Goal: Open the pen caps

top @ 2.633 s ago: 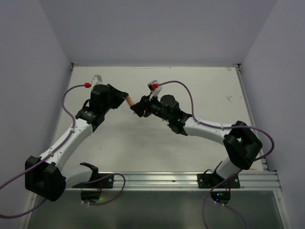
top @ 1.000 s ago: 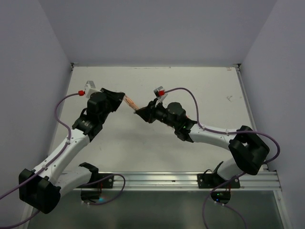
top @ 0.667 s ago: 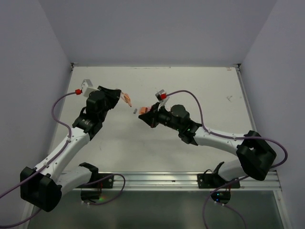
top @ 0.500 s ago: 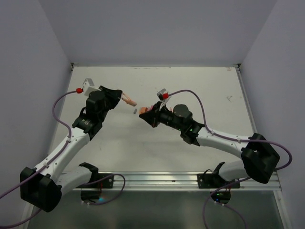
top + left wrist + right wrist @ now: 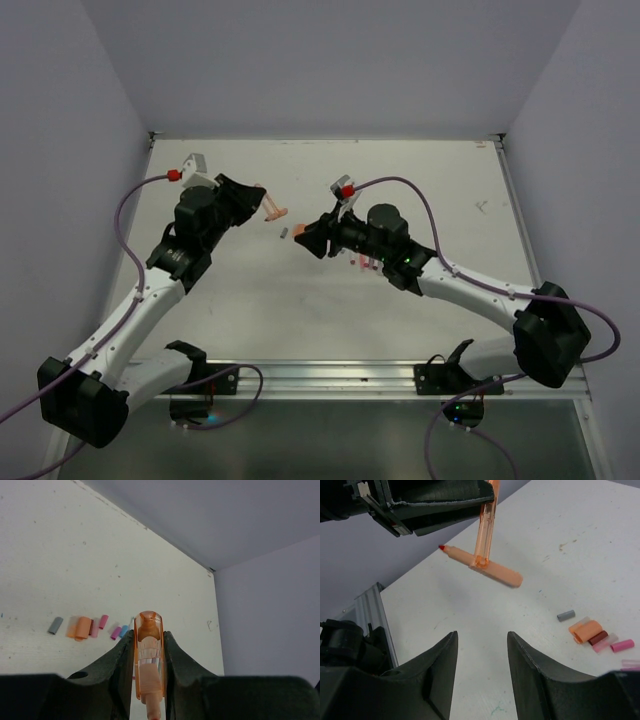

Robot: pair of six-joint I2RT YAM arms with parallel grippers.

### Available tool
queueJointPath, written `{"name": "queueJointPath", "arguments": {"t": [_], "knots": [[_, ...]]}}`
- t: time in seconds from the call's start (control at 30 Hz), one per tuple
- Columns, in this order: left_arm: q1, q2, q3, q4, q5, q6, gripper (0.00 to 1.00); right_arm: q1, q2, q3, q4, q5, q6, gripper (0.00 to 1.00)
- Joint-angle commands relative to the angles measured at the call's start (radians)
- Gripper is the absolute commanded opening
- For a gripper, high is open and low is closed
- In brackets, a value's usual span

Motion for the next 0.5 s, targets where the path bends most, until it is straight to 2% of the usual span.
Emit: {"name": "queueJointPath", "arguments": {"t": [0.0, 0.17, 0.3, 0.47], "knots": [[0.004, 0.003, 0.038, 0.000, 0.099, 0.058, 0.05, -0.027, -0.028, 0.050, -0.015, -0.082, -0.086, 0.48], [0.002, 0.011, 0.042, 0.005, 0.162, 0.077, 0.06, -0.058, 0.000, 0.100, -0.030, -0.184, -0.087, 0.54], [0.004, 0.040, 0.071, -0.021, 0.226, 0.101, 0.06, -0.067, 0.006, 0.128, -0.079, -0.230, -0.197, 0.63], [0.002, 0.057, 0.098, -0.037, 0.280, 0.118, 0.06, -0.081, 0.043, 0.179, -0.147, -0.294, -0.277, 0.65]]}}
